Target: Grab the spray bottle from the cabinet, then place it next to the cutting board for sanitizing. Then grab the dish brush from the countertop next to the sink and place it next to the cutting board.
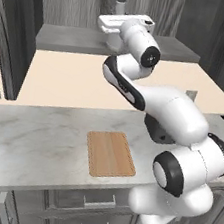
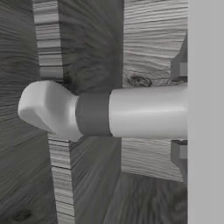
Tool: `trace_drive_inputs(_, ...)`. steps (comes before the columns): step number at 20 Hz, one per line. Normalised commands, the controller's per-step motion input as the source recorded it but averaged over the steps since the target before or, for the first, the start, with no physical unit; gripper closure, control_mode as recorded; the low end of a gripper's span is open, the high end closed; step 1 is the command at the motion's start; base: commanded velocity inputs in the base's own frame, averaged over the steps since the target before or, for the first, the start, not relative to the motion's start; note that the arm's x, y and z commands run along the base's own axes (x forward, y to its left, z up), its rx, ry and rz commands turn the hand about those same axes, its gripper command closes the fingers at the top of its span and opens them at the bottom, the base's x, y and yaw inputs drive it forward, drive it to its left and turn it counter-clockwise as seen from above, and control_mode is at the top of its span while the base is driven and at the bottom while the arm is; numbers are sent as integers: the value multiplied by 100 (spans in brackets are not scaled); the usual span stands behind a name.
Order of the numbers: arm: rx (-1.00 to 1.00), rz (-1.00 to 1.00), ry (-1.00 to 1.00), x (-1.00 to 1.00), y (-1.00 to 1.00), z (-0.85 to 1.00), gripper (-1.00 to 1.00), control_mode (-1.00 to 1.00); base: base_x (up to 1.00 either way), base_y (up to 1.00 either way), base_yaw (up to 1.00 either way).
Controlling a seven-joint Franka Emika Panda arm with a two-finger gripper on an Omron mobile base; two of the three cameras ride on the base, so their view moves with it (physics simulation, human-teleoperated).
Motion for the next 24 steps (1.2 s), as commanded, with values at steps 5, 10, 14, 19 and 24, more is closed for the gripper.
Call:
trace_drive_inputs(5,0,0,-14,-67,0,0,100,-100,0,0,0)
trace_drive_inputs(10,0,0,-19,-72,0,0,100,-100,0,0,0)
trace_drive_inputs(14,0,0,-23,-88,-1,0,100,-100,0,0,0)
trace_drive_inputs(19,1,0,-14,-99,-2,0,100,-100,0,0,0)
trace_drive_inputs(24,5,-1,-5,-85,1,0,100,-100,0,0,0)
